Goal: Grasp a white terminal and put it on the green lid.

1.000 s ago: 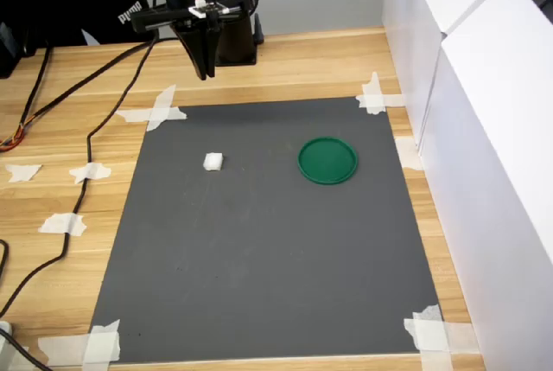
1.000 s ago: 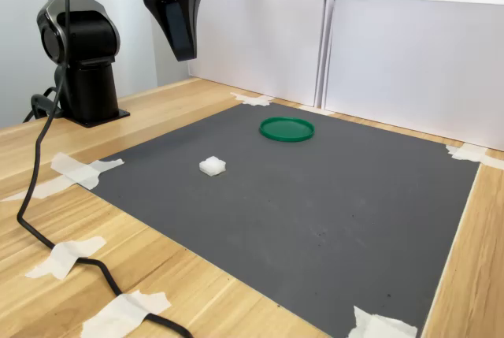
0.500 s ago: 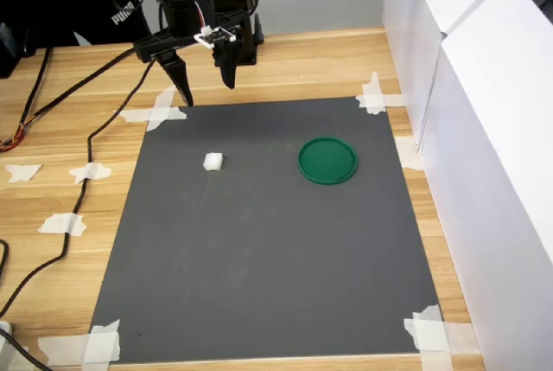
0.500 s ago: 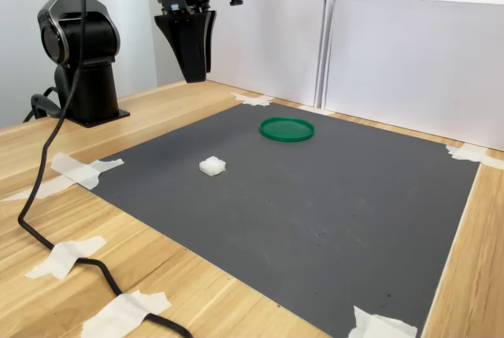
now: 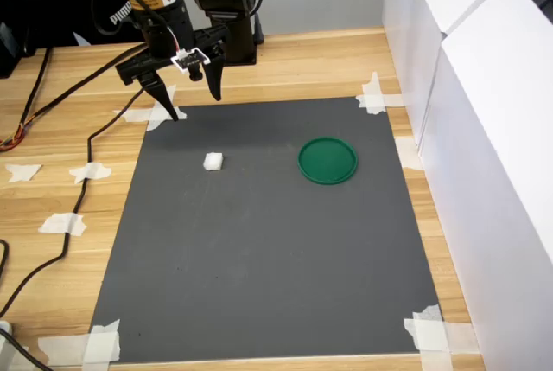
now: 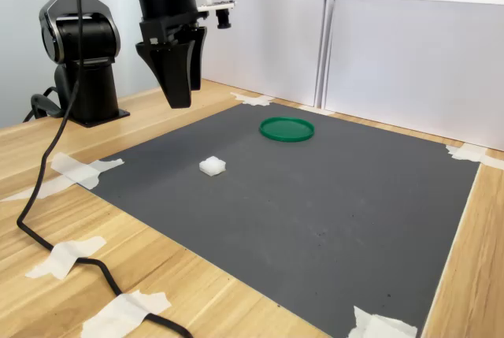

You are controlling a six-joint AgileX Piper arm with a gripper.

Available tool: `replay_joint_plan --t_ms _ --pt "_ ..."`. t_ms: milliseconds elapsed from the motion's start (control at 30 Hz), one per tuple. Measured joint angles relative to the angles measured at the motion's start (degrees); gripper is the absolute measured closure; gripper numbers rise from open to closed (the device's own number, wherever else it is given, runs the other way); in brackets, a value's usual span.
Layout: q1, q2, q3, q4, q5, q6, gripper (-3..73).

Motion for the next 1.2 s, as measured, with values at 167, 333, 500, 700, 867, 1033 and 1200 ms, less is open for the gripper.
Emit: replay_joint_plan --t_ms 167,333,500,700,867,1033,1200 --pt "0.00 3.24 0.00 -0.27 -1.95 -1.11 -2.0" --pt "0.00 5.56 -0.02 -0.62 -4.81 -1.30 -2.0" --pt "2.27 6.62 -0.07 -2.61 -6.10 -1.97 -1.3" --pt "4.94 6.88 -0.07 -3.92 -7.48 0.51 -0.6" --pt "4.94 9.33 -0.12 -4.24 -7.74 0.82 -0.5" --pt "4.94 11.92 -0.12 -4.32 -9.72 0.28 -0.6" --pt "4.94 14.10 -0.12 -4.32 -11.08 0.07 -0.5"
